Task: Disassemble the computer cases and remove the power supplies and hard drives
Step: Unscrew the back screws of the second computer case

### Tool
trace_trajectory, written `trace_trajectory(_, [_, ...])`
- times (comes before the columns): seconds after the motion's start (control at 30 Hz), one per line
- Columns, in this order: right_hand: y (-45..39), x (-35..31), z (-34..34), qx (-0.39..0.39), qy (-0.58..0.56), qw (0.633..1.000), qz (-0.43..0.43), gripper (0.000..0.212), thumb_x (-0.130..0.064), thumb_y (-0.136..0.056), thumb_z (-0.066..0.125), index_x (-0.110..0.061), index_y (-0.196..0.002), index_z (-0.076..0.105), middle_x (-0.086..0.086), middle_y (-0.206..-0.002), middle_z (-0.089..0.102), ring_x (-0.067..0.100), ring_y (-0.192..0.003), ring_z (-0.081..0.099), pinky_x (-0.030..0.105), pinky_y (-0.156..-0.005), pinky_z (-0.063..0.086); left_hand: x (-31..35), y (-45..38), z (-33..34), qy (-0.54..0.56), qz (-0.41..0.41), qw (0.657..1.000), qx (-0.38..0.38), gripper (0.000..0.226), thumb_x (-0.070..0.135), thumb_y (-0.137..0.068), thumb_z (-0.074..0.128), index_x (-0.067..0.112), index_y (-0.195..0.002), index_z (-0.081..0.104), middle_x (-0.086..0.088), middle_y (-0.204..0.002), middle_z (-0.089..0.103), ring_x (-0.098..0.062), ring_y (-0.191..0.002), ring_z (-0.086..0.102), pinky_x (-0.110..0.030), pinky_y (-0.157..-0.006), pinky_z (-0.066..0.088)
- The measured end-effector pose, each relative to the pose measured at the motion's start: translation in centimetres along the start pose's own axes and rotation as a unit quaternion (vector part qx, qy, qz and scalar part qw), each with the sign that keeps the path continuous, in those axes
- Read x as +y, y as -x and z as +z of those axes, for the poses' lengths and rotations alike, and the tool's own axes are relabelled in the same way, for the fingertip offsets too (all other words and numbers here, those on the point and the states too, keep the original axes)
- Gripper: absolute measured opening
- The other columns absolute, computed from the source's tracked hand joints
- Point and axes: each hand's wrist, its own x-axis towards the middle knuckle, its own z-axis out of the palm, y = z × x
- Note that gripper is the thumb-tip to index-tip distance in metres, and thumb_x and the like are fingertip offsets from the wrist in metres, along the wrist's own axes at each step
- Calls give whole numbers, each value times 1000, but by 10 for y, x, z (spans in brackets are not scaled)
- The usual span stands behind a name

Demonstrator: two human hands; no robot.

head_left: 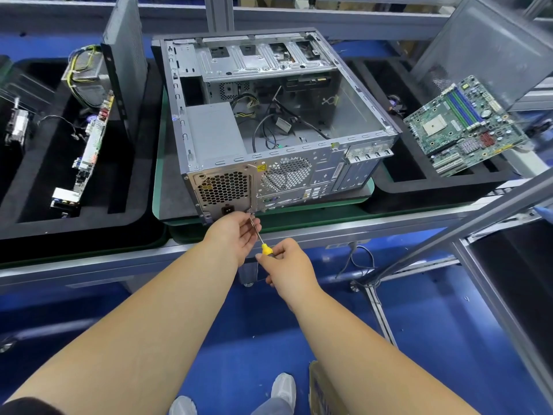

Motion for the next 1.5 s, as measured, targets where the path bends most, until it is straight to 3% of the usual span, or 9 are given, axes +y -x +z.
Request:
trace_trajectory(0.1, [1,3,-2,21,38,999,-19,27,-37,-87,70,-25,-81,46,-4,-74,60,26,-70,67,37,-61,52,-2,-2,-1,16,0,1000,-1,17,15,-99,53,9,-88,65,-2,-83,69,-13,-79,64,-23,-63,46])
trace_trajectory(0.2, [2,9,-6,19,32,999,-17,23,-40,-91,65,-25,-83,49,-7,-74,60,15,-63,62,33,-59,48,-6,-5,-2,36,2,999,-3,15,16,-99,54,10,-91,66,-1,-84,70,-11,-81,65,-22,-64,47])
trace_trajectory(0.33, [-1,13,-9,22,7,1000,-15,21,-40,-92,63,-23,-86,52,0,-84,65,14,-64,58,35,-62,50,-12,-7,-2,53,17,998,-9,16,15,-100,54,10,-93,67,-1,-85,71,-11,-81,65,-23,-66,49])
trace_trajectory(0.67, [-6,10,-15,-7,-5,1000,-28,19,-39,-92,63,-25,-86,53,-6,-77,60,7,-56,56,20,-50,44,-27,-12,5,139,58,989,-4,14,23,-96,62,12,-89,67,3,-73,71,-9,-78,64,-22,-70,50])
trace_trajectory(1.0, [-13,10,-32,-56,-26,997,-46,13,-33,-96,58,-21,-92,54,5,-88,65,2,-54,54,23,-60,45,-45,-21,6,194,132,972,-24,8,17,-98,59,13,-95,66,2,-84,71,-8,-82,66,-21,-72,50])
trace_trajectory(1.13, [-14,12,-38,-71,-63,994,-55,12,-29,-94,57,-18,-91,54,-2,-75,56,11,-60,47,28,-61,42,-52,-16,5,119,148,979,-69,10,12,-99,56,10,-97,66,1,-80,71,-7,-73,67,-21,-70,52])
trace_trajectory(1.23, [-16,9,-49,-30,-74,992,-103,12,-30,-89,62,-22,-83,57,-12,-66,51,6,-57,41,20,-53,36,-58,-4,13,1,128,983,-134,13,14,-98,57,9,-94,68,-1,-79,72,-8,-70,68,-24,-66,55])
trace_trajectory(1.37, [-23,-5,-75,41,-96,986,-131,7,-31,-90,66,-36,-91,62,-25,-80,62,-7,-69,54,8,-59,40,-43,19,35,-97,147,973,-148,12,15,-95,62,9,-92,71,-3,-80,73,-9,-70,67,-22,-66,55])
trace_trajectory(1.5, [-27,-18,-110,42,-126,980,-145,11,-25,-94,65,-35,-93,69,-14,-88,71,-1,-81,63,15,-70,46,-31,43,68,-179,119,960,-180,11,13,-94,63,6,-94,71,-4,-75,71,-11,-64,65,-22,-62,53])
